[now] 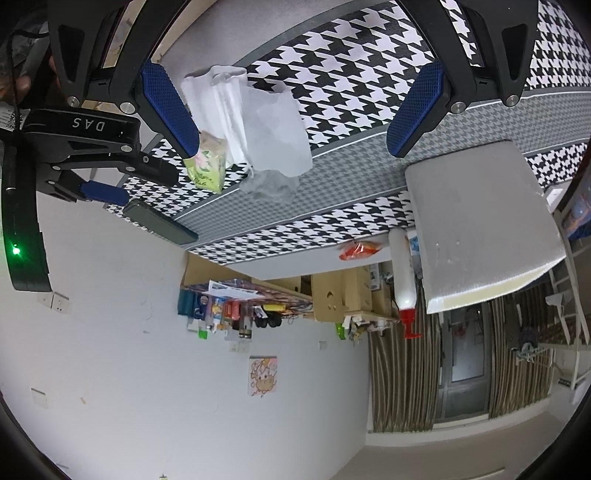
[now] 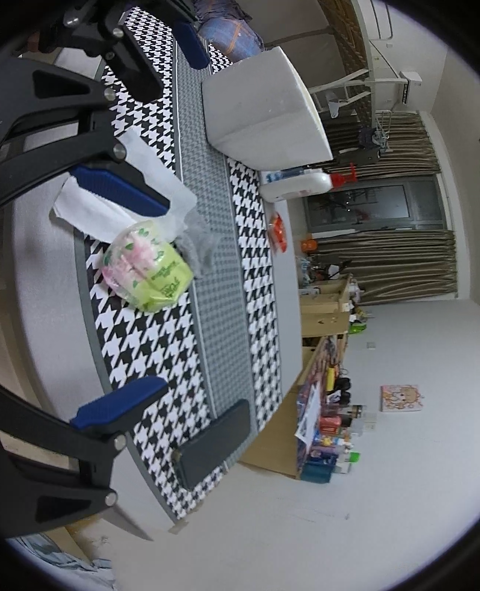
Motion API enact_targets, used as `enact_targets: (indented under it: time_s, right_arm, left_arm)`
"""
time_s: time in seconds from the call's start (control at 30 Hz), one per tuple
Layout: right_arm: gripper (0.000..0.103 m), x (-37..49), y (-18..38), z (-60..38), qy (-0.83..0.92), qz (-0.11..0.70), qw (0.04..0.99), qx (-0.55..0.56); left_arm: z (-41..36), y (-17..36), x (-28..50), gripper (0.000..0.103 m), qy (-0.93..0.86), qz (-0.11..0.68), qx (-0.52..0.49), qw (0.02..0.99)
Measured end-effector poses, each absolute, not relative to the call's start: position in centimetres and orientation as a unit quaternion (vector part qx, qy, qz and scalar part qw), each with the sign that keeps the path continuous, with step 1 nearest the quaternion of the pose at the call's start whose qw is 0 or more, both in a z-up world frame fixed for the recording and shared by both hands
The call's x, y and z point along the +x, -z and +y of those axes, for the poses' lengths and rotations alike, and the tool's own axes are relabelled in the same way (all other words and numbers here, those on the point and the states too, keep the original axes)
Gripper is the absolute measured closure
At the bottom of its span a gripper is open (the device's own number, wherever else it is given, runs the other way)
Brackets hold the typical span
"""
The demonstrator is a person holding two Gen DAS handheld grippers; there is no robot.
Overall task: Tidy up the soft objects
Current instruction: 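Move the left tool over the white tissues while the right tool approaches the tissue packet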
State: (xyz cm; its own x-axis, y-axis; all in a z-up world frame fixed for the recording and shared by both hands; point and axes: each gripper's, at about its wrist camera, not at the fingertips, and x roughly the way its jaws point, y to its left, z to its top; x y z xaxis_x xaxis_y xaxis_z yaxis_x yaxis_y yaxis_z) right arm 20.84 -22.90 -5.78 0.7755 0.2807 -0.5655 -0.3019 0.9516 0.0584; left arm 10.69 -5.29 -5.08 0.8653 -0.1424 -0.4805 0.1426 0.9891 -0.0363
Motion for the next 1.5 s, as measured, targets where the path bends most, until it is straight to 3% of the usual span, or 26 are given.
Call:
enact_targets:
  time_s: [0.7, 1.2, 1.4, 1.5]
  right_arm:
    - [0.012, 23.8, 9.4, -21.5, -0.163, 0.351, 0.922, -0.015]
    - [0.012, 24.6, 9.7, -26.8, -0.101, 0.358, 0.928, 0.018]
    - [0.012, 24.2, 9.4, -27.7, -0.099, 0.354, 0.930, 0.026]
    - [0.012, 24.0, 9.5, -27.9, -0.101, 0.353, 0.930, 0.027]
  left_arm:
    - [-6.2, 7.0, 12.9, 0.001, 0.083, 0.290, 0.012, 0.953]
    - [-9.8, 8.3, 14.4, 0.002, 0.117, 0.313, 0.046, 0.942]
    - [-11.1, 8.9, 14.7, 0.012, 0.124, 0.328, 0.069, 0.934]
    - [-11.3, 9.4, 15.1, 0.026, 0.123, 0.341, 0.077, 0.929]
